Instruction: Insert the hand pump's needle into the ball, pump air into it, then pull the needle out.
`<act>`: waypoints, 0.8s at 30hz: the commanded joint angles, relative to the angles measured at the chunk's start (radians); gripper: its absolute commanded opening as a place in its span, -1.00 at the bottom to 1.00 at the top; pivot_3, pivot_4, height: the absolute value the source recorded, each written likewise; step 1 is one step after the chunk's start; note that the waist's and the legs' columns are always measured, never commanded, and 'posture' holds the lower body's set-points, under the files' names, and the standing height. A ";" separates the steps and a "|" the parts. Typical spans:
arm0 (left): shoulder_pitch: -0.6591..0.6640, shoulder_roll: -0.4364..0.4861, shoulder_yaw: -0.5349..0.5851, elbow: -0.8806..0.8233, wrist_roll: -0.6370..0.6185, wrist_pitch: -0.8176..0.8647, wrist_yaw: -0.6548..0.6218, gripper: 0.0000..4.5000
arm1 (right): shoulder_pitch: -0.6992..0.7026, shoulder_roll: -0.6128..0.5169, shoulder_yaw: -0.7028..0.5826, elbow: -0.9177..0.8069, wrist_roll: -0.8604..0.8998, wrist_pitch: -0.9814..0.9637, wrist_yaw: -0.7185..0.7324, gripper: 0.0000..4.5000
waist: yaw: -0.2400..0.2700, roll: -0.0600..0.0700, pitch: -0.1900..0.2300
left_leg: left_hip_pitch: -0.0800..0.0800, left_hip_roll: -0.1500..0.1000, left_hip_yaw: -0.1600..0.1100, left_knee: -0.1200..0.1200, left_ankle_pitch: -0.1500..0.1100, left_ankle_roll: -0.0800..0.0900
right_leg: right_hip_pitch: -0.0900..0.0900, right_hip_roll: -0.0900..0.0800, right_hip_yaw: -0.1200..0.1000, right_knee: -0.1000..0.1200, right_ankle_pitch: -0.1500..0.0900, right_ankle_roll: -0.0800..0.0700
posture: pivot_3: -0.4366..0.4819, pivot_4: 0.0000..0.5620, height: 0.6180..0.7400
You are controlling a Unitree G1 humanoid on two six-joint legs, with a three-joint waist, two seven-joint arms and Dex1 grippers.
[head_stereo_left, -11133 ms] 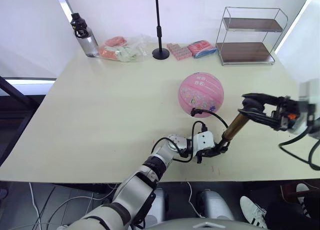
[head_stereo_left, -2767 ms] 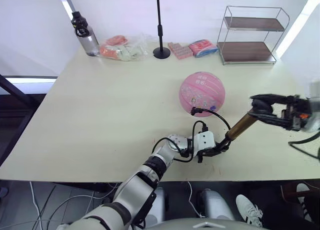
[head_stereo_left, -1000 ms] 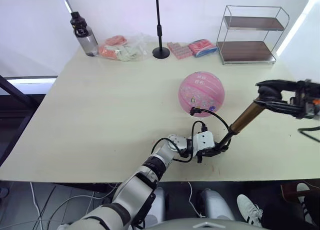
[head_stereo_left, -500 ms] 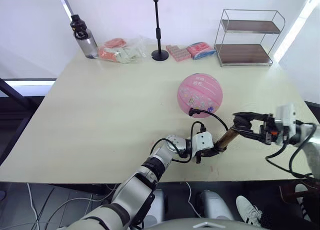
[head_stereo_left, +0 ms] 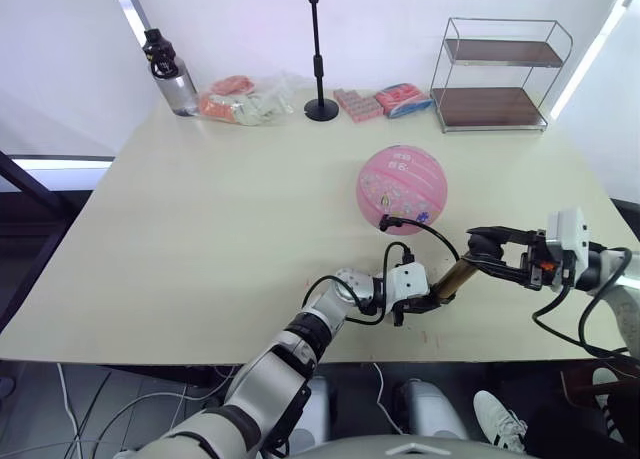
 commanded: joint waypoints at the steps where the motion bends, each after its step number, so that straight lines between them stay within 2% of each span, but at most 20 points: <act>1: 0.047 0.049 -0.044 0.090 0.067 0.052 -0.011 -0.54 | -0.074 -0.102 -0.153 -0.079 0.131 0.129 -0.012 -0.27 | 0.001 0.010 0.007 | 0.000 0.000 0.000 0.000 0.000 0.000 | 0.000 0.000 0.000 0.000 0.000 0.000 | -0.05 -0.47 1.00; 4: 0.046 0.051 -0.045 0.093 0.069 0.049 -0.015 -0.54 | -0.145 -0.174 -0.232 -0.117 0.244 0.246 -0.022 -0.27 | 0.000 0.010 0.009 | -0.004 -0.002 0.001 0.001 0.000 0.000 | -0.003 -0.002 0.001 0.000 0.000 0.000 | -0.05 -0.47 1.00; 14: 0.037 0.041 -0.045 0.102 0.069 0.047 -0.013 -0.54 | -0.301 -0.318 -0.353 -0.103 0.385 0.443 -0.018 -0.27 | 0.000 0.008 0.010 | -0.012 -0.002 0.001 0.002 0.000 0.000 | -0.011 -0.003 0.000 0.000 0.001 0.000 | -0.05 -0.47 1.00; 20: 0.035 0.043 -0.044 0.103 0.070 0.046 -0.013 -0.54 | -0.345 -0.340 -0.364 -0.104 0.405 0.492 -0.011 -0.27 | 0.001 0.010 0.011 | -0.014 -0.003 0.001 0.002 0.000 0.000 | -0.012 -0.006 0.000 0.000 0.001 0.000 | -0.05 -0.47 1.00; 24: 0.037 0.045 -0.044 0.099 0.070 0.046 -0.015 -0.54 | -0.305 -0.314 -0.340 -0.139 0.389 0.503 0.000 -0.27 | 0.001 0.010 0.011 | -0.015 -0.003 0.001 0.002 0.000 0.000 | -0.013 -0.006 0.000 0.000 0.002 0.002 | -0.05 -0.47 1.00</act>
